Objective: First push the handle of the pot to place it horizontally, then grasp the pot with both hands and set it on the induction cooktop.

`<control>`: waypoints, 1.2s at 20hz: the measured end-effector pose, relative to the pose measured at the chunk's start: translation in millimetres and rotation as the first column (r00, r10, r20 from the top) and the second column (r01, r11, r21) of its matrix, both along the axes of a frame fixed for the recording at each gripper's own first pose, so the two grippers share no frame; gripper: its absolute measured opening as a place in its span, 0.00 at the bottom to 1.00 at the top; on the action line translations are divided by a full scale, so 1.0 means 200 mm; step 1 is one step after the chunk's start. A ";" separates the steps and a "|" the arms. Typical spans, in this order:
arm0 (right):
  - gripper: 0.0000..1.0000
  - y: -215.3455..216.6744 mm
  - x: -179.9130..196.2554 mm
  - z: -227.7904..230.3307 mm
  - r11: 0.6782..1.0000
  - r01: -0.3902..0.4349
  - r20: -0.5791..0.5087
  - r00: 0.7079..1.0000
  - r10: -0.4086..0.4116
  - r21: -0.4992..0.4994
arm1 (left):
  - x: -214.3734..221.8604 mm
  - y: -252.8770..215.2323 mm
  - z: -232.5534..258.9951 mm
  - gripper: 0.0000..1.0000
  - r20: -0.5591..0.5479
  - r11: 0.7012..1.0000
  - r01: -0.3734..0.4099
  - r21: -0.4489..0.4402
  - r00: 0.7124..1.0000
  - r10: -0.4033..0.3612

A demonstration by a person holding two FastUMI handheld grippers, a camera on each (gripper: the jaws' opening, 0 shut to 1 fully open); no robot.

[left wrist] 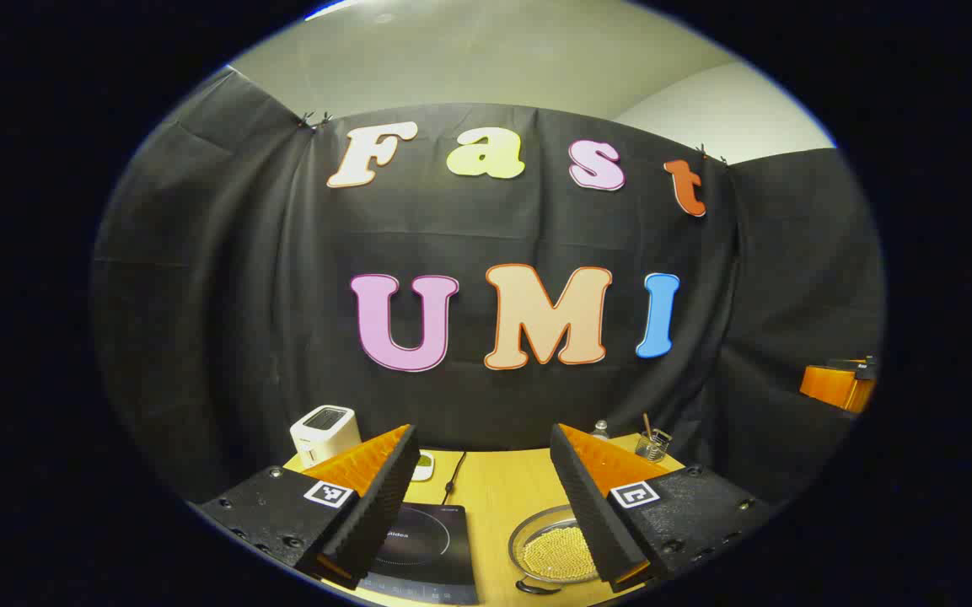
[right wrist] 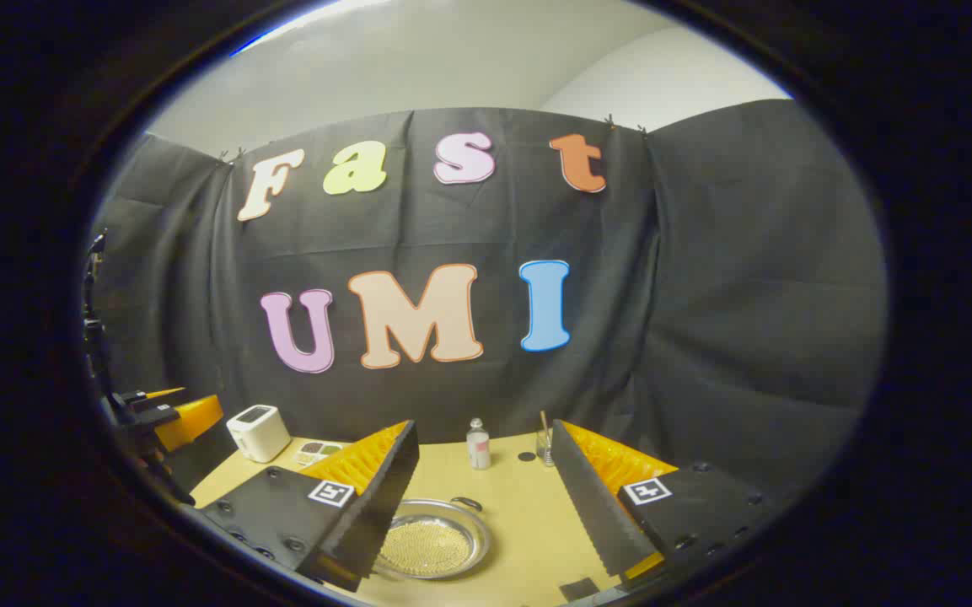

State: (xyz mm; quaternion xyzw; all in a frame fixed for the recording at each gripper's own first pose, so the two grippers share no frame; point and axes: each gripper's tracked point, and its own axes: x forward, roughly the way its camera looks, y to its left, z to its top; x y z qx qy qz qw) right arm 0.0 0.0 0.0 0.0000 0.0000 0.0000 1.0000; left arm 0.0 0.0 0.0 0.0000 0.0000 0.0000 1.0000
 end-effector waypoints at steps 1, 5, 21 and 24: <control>0.96 -0.01 -0.01 0.01 1.000 0.005 0.003 1.000 -0.005 0.002 | 0.00 -0.01 -0.01 0.95 -0.006 1.000 0.007 0.006 1.000 -0.007; 0.96 -0.04 -0.02 0.00 1.000 0.017 0.001 1.000 -0.017 0.000 | 0.00 -0.01 -0.05 0.92 -0.029 1.000 0.009 0.023 1.000 -0.008; 0.96 0.07 -0.01 -0.09 0.999 -0.017 -0.036 0.999 0.015 -0.033 | -0.09 0.19 -0.18 0.92 -0.087 0.997 -0.077 0.007 0.993 0.077; 0.98 0.11 0.01 -0.09 0.999 -0.029 -0.034 0.999 0.028 -0.032 | -0.12 0.23 -0.19 0.92 -0.089 0.996 -0.093 0.007 0.992 0.093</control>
